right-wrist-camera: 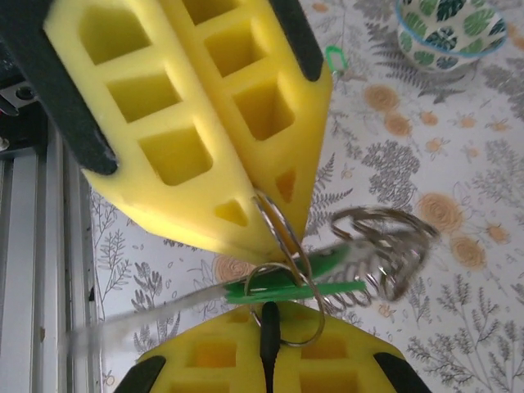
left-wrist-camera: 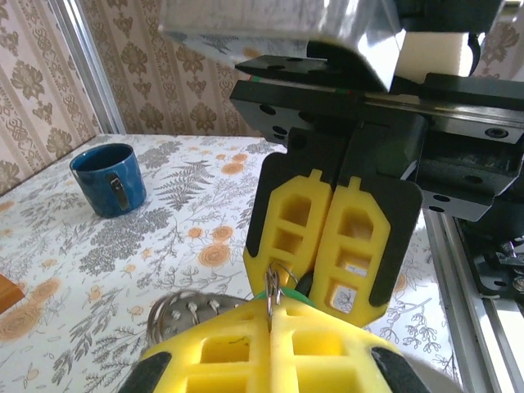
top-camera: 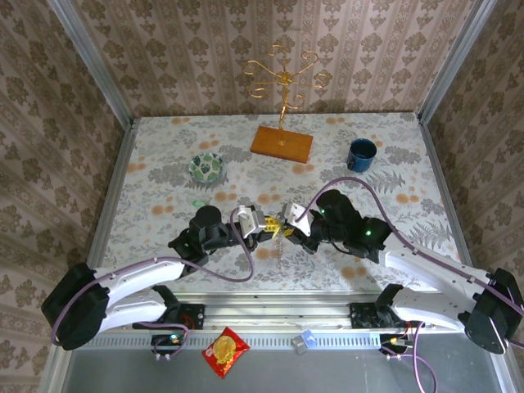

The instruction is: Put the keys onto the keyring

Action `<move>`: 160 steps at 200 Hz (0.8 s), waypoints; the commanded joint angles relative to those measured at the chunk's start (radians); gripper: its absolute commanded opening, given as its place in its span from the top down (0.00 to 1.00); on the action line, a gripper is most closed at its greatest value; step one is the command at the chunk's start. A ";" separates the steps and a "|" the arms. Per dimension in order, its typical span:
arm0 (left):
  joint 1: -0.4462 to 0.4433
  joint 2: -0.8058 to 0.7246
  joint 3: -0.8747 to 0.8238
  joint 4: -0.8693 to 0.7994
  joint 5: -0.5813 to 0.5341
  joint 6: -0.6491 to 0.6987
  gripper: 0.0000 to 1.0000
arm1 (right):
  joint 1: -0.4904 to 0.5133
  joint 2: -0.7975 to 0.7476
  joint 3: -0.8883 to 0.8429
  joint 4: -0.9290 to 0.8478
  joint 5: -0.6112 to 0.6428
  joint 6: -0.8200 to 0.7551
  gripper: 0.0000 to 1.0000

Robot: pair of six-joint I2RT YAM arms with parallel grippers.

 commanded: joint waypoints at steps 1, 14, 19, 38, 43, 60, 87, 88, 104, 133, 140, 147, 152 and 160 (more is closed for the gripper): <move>-0.004 0.001 0.033 0.034 0.016 0.027 1.00 | 0.016 0.005 0.044 -0.033 -0.015 -0.032 1.00; -0.006 -0.005 0.031 0.026 0.012 0.037 1.00 | 0.016 -0.010 0.034 -0.030 -0.004 -0.031 0.99; -0.005 -0.006 0.031 0.021 0.011 0.042 1.00 | 0.016 -0.020 0.029 -0.029 0.001 -0.031 0.98; -0.007 -0.014 0.030 0.005 0.006 0.060 1.00 | 0.006 -0.052 0.011 -0.035 0.022 -0.021 0.85; -0.008 -0.016 0.029 0.001 0.007 0.066 1.00 | 0.004 -0.061 0.007 -0.039 0.028 -0.020 0.81; -0.010 -0.023 0.031 -0.018 0.011 0.080 1.00 | -0.006 -0.089 -0.001 -0.065 0.045 -0.020 0.73; -0.010 -0.032 0.023 -0.028 0.020 0.098 1.00 | -0.027 -0.152 -0.006 -0.096 0.032 -0.014 0.69; -0.010 -0.032 0.022 -0.028 0.020 0.099 1.00 | -0.027 -0.154 -0.007 -0.096 0.029 -0.013 0.69; -0.010 -0.030 0.014 -0.020 0.035 0.109 1.00 | -0.040 -0.199 -0.018 -0.081 -0.012 -0.006 0.69; -0.010 -0.018 0.006 0.000 0.061 0.121 1.00 | -0.052 -0.254 -0.050 0.009 -0.079 0.007 0.69; -0.010 -0.016 0.004 0.008 0.070 0.122 1.00 | -0.053 -0.259 -0.056 0.031 -0.085 0.009 0.69; -0.010 -0.014 0.001 0.015 0.080 0.122 1.00 | -0.052 -0.261 -0.061 0.047 -0.090 0.008 0.69; -0.009 -0.014 0.000 0.019 0.086 0.123 1.00 | -0.052 -0.261 -0.062 0.055 -0.092 0.005 0.69; -0.009 -0.012 -0.001 0.023 0.095 0.126 1.00 | -0.053 -0.259 -0.063 0.062 -0.090 -0.001 0.69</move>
